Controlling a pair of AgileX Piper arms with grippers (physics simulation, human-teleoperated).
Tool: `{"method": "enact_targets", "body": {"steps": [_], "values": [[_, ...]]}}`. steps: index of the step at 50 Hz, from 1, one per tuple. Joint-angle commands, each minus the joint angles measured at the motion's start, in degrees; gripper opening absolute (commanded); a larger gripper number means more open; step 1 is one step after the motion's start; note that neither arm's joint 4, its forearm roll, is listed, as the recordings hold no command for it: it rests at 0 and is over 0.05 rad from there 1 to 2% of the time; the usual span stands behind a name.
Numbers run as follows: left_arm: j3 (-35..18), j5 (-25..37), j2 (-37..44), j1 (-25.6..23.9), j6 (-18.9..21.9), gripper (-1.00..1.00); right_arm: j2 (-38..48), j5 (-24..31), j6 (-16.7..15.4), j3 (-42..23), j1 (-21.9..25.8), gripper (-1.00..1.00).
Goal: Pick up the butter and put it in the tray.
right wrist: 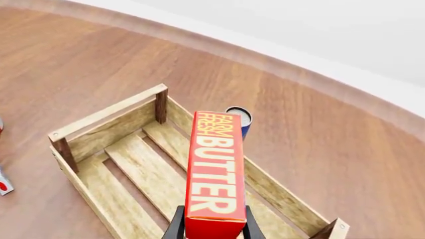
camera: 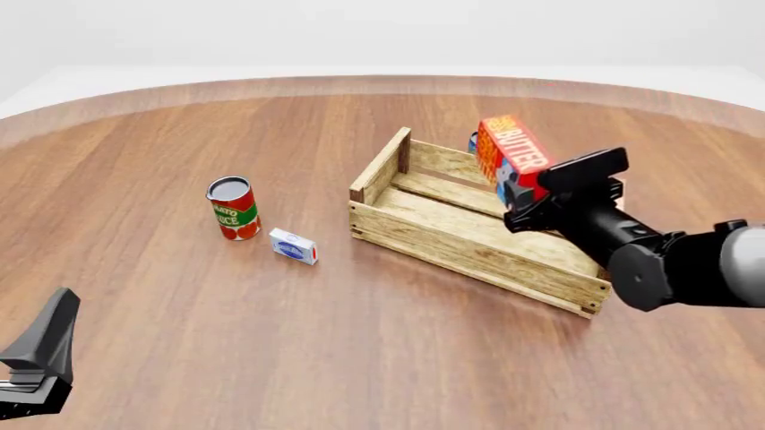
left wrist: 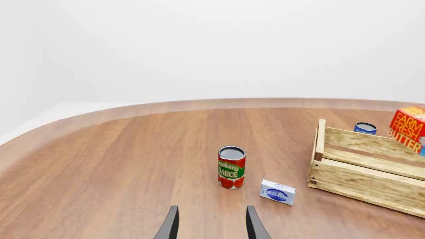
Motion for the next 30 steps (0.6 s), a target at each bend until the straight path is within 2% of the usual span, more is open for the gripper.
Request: {"method": "enact_targets", "body": {"steps": [1,30], "values": [[0.00,0.00,0.00,0.00,0.00,1.00,1.23,-1.06,1.31,-1.42,-0.11,-1.00],[0.00,0.00,0.00,0.00,0.00,1.00,5.16,-2.61,1.99,-2.60,-0.01,-1.00]]}}
